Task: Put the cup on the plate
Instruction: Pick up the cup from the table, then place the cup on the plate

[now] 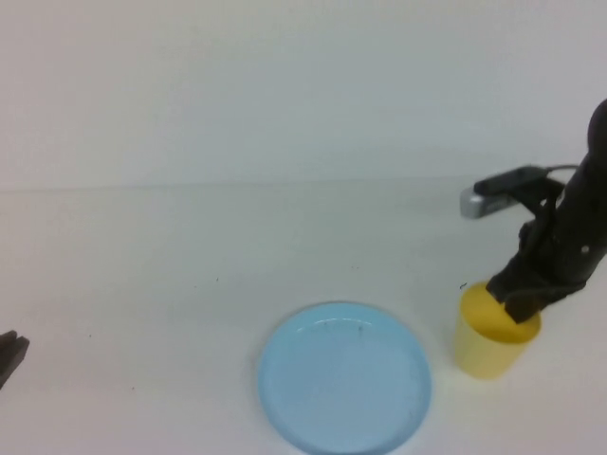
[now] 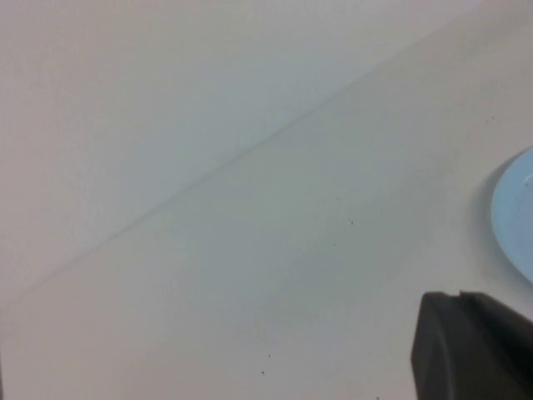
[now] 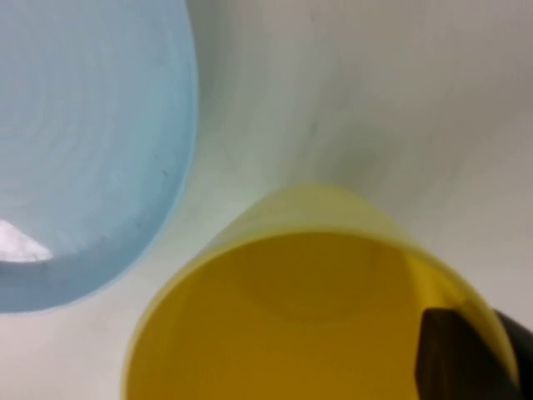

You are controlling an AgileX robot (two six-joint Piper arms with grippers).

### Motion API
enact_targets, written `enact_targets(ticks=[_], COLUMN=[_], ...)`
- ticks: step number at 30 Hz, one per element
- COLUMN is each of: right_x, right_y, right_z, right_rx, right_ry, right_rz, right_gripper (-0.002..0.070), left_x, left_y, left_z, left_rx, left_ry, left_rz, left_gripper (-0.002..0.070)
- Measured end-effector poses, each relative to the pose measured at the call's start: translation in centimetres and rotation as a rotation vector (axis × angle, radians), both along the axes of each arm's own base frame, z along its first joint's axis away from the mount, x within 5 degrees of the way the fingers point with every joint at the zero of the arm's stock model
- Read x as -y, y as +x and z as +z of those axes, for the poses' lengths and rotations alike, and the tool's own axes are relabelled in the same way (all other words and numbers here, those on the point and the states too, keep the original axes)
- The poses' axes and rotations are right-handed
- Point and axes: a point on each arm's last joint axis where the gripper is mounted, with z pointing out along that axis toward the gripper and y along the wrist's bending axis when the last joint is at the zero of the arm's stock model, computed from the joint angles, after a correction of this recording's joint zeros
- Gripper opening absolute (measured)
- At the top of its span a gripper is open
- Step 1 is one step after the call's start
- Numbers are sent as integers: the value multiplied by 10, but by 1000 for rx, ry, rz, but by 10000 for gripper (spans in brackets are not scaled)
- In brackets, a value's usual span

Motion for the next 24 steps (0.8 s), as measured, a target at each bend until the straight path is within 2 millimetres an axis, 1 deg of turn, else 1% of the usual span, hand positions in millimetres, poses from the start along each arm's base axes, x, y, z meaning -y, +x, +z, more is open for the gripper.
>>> enact_targets(ticks=[3, 5, 6, 8, 10, 11, 12, 13, 16, 19, 24], right_x=[-8, -19, -29, -52, -79, -86, -101, -111, -132, -146, -156], right_y=[-1, -4, -7, -14, -21, -23, -26, -27, -23, -17, -8], right_z=[34, 57, 68, 83, 88, 87, 82, 77, 54, 31, 2], right_rx=[55, 89, 108, 140, 154, 153, 143, 134, 106, 80, 47], right_ry=[22, 40, 52, 74, 92, 89, 83, 69, 9, -37, -77], right_rz=[18, 51, 76, 131, 173, 181, 201, 211, 218, 225, 224], right_gripper=[30, 30, 30, 30, 30, 30, 30, 29, 29, 29, 29], left_x=[-2, -2, -2, -2, -2, -2, -2, -2, -2, -2, -2], left_y=[-4, -6, -7, -8, -8, -8, -8, -8, -8, -8, -8], left_z=[-11, -15, -14, -11, -10, -10, -10, -10, -10, -10, -12], left_rx=[50, 75, 96, 128, 135, 131, 129, 130, 130, 131, 130], left_ry=[3, -25, -50, -73, -69, -75, -81, -84, -86, -82, -78], left_rz=[-8, -12, -14, -17, -18, -15, -14, -14, -13, -13, -14], left_gripper=[0, 0, 0, 0, 0, 0, 0, 0, 0, 0, 0])
